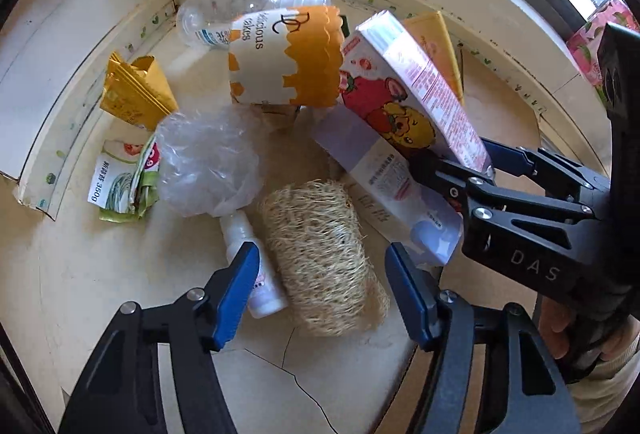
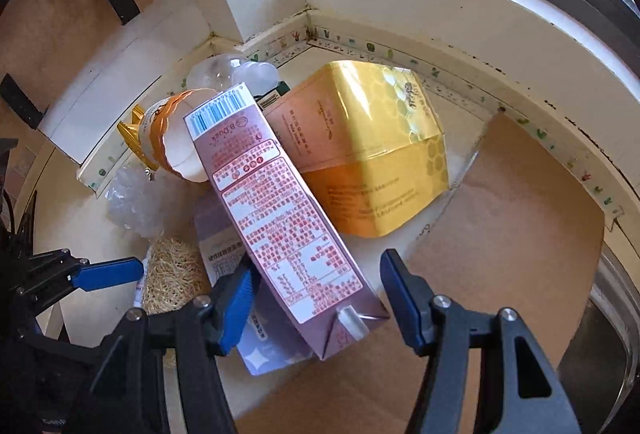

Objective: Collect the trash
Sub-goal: 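Grasp the pink milk carton with the right tool while the left tool grasps the loofah, then carry carton and loofah down over the bin and open both tools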

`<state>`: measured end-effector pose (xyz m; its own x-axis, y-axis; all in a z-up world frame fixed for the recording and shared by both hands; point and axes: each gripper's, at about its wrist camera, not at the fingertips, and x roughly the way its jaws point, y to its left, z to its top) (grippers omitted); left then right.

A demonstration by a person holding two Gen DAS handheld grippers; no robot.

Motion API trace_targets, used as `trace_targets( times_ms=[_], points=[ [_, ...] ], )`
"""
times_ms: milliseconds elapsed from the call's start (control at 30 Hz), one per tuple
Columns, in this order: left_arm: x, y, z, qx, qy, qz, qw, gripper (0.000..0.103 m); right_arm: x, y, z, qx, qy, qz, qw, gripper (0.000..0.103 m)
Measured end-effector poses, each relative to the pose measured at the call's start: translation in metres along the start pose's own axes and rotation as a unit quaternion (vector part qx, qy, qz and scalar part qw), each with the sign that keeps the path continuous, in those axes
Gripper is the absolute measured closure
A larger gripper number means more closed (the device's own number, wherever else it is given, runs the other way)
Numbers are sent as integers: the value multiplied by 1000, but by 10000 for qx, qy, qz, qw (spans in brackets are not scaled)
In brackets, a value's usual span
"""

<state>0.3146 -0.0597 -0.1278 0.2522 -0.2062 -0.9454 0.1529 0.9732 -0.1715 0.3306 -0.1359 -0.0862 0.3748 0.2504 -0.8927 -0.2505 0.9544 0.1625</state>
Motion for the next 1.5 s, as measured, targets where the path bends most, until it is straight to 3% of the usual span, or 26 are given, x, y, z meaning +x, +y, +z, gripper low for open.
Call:
trace_targets(
  times_ms=[100, 167, 333, 633, 900, 1133, 1500],
  points=[
    [7, -1, 3, -29, 35, 17, 10000, 40, 0, 2, 0, -55, -54, 238, 9997, 55],
    [11, 1, 4, -123, 86, -32, 9999, 58, -3, 7, 1, -170, -132, 249, 9995, 59],
    [2, 10, 0, -283, -55, -41, 9996, 71, -17, 13, 0, -218, -345, 400, 9984, 64],
    [-57, 16, -21, -389, -561, 44, 9977, 73, -69, 25, -9, -161, -822, 595, 9947, 65],
    [-131, 10, -54, -114, -1194, 170, 9926, 73, -124, 47, -32, 9, -1175, 657, 9909, 65],
    [-197, 17, -100, 232, -1668, 178, 9856, 73, -181, 76, -67, 163, -1534, 618, 9861, 65],
    [-276, 61, -204, 596, -2166, 184, 9743, 73, -258, 157, -156, 454, -2034, 402, 9772, 65]
  ],
)
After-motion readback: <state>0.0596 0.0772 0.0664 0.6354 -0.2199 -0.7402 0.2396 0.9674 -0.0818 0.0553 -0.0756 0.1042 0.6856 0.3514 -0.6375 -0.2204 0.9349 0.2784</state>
